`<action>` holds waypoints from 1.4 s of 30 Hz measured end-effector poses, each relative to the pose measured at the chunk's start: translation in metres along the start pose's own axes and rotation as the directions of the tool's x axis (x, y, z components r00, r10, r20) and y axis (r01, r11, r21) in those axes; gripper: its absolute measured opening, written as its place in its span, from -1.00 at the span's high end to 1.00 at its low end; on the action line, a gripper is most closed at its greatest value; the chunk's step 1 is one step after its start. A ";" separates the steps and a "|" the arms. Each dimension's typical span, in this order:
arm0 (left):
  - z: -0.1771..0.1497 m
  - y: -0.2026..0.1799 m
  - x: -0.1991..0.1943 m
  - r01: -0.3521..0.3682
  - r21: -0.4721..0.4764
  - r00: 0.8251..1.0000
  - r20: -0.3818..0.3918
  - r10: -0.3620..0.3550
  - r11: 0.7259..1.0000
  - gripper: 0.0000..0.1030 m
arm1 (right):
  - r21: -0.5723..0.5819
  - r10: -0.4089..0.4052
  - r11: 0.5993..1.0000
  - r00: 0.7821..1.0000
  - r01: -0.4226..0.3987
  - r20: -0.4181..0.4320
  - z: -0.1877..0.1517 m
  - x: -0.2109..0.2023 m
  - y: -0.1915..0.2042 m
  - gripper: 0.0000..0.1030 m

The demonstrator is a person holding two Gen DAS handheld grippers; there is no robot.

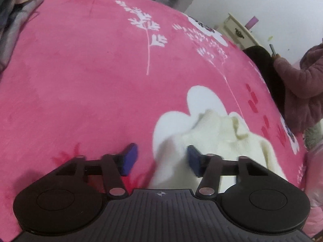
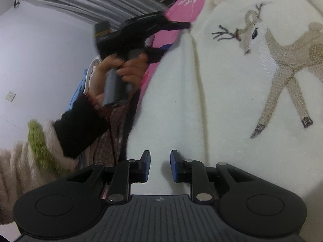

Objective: Fold clothes

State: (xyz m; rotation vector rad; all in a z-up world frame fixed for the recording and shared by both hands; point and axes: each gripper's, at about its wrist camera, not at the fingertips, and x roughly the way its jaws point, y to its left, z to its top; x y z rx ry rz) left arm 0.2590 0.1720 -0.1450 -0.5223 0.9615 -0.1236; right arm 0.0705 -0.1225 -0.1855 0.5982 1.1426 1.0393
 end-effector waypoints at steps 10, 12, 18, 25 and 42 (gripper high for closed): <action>-0.020 -0.057 -0.038 -0.206 0.266 0.967 0.205 0.154 0.942 0.83 | 0.006 -0.031 1.000 1.000 0.031 0.003 -0.005 0.019 0.002 0.45; -0.030 -0.063 -0.035 -0.284 0.328 0.942 0.271 0.198 0.901 0.82 | 0.006 -0.034 0.999 0.999 0.034 0.008 -0.004 0.022 0.002 0.45; -0.051 -0.052 0.008 -0.429 0.348 0.893 0.303 0.334 0.833 0.78 | 0.026 -0.036 0.999 0.999 0.035 0.021 -0.006 0.024 -0.004 0.51; -0.022 -0.037 -0.032 -0.307 0.194 0.934 0.249 0.256 0.932 0.31 | 0.014 -0.045 0.999 0.997 0.044 0.059 -0.012 0.009 0.002 0.44; -0.191 -0.071 -0.115 -0.224 0.545 0.974 0.087 0.211 0.808 0.31 | -0.268 -0.178 0.953 0.976 0.140 -0.123 -0.082 -0.014 0.042 0.48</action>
